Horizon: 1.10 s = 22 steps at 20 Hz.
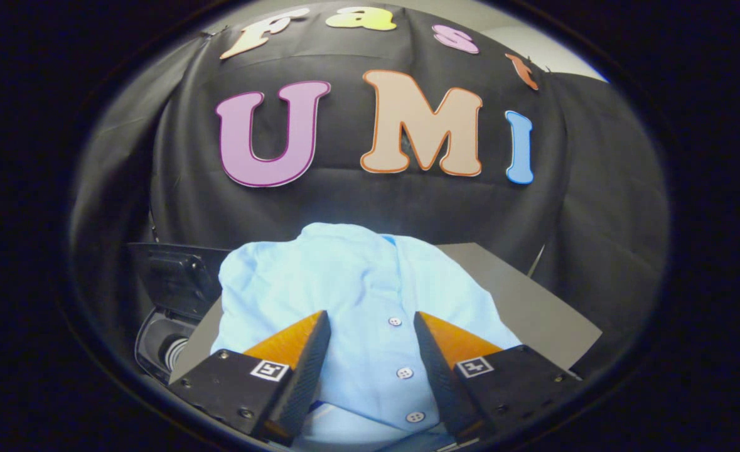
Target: Put the clothes into the washing machine and then close the washing machine lid.
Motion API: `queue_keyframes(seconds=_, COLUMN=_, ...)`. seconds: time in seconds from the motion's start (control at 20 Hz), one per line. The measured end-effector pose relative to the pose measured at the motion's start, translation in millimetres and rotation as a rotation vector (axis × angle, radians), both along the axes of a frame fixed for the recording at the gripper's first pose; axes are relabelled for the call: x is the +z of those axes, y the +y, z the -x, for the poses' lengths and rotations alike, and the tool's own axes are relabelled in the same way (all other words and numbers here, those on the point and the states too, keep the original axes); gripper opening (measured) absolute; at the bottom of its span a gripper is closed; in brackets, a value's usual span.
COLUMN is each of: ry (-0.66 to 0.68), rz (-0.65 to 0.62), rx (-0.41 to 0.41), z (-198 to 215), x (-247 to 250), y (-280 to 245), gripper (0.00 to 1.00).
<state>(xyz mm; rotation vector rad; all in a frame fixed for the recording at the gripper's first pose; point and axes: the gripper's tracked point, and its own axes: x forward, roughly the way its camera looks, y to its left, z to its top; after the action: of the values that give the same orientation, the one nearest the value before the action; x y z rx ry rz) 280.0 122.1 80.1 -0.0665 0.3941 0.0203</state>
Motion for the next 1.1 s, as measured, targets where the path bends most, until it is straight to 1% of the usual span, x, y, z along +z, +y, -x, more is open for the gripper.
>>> queue_keyframes(seconds=0.05, ry=-0.006, rz=-0.002, rx=0.019, z=-2, x=-1, y=6, gripper=0.77)
queue_keyframes(seconds=0.1, ry=-0.020, rz=-0.004, rx=0.042, z=-1, x=0, y=13, gripper=0.63)
queue_keyframes(seconds=0.2, ry=-0.033, rz=0.001, rx=0.040, z=1, x=1, y=18, gripper=0.34)
queue_keyframes(seconds=0.3, ry=-0.014, rz=-0.014, rx=0.004, z=0, x=-2, y=17, gripper=0.19)
queue_keyframes(seconds=0.35, ry=-0.008, rz=-0.040, rx=-0.004, z=3, x=-1, y=22, gripper=0.17)
queue_keyframes(seconds=0.4, ry=-0.006, rz=-0.066, rx=0.012, z=6, x=-1, y=34, gripper=0.11)
queue_keyframes(seconds=0.5, ry=-0.018, rz=-0.089, rx=0.059, z=15, x=2, y=63, gripper=0.07)
queue_keyframes(seconds=0.65, ry=-0.014, rz=-0.117, rx=0.129, z=30, x=3, y=109, gripper=0.07)
queue_keyframes(seconds=0.85, ry=0.000, rz=-0.213, rx=0.248, z=43, x=6, y=179, gripper=0.06)
queue_keyframes(seconds=1.1, ry=0.045, rz=-0.230, rx=0.392, z=49, x=-1, y=253, gripper=0.06)
